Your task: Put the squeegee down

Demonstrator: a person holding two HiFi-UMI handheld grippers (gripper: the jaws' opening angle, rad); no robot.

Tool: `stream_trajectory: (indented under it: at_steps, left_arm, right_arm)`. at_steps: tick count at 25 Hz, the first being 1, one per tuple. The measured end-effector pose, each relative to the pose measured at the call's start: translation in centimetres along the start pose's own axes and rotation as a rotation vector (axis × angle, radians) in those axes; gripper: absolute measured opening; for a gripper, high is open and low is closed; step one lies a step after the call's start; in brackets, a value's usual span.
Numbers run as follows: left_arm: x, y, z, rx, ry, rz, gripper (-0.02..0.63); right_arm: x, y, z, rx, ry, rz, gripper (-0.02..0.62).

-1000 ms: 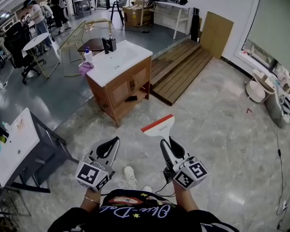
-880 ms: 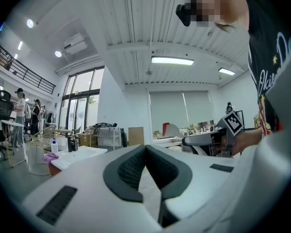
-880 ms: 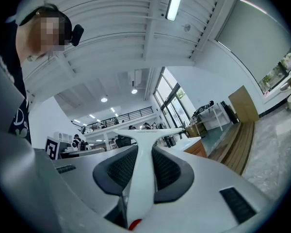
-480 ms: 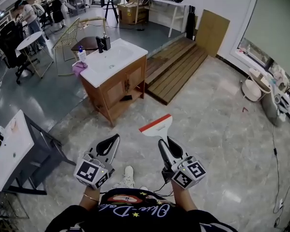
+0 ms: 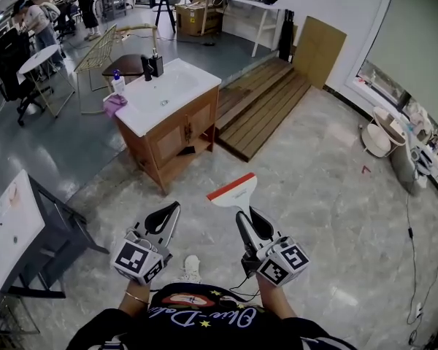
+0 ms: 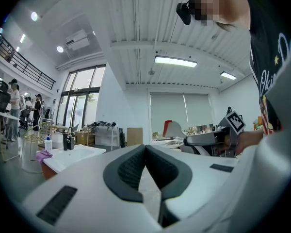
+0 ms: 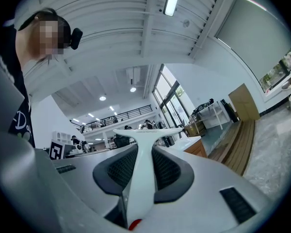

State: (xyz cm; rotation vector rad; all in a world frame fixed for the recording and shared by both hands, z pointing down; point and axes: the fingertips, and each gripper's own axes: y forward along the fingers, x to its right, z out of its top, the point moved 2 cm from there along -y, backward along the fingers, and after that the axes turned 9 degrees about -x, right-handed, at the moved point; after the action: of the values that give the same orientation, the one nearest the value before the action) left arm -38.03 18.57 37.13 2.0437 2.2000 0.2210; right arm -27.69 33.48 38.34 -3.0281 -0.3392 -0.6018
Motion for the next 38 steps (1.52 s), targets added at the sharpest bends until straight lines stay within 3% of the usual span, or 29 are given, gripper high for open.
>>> stream_trajectory:
  at_steps: [16,38]
  left_arm:
    - [-4.5,3.9,0.6,0.013,-0.021,0.012,0.005]
    - [-12.5,5.5,0.5,0.024,-0.059,0.031,0.006]
  right_arm:
    - [2.0,5.6,0.9,-0.047,-0.032,0.032,0.109]
    - [1.8,14.1,1.4,-0.098,-0.050,0.063,0.108]
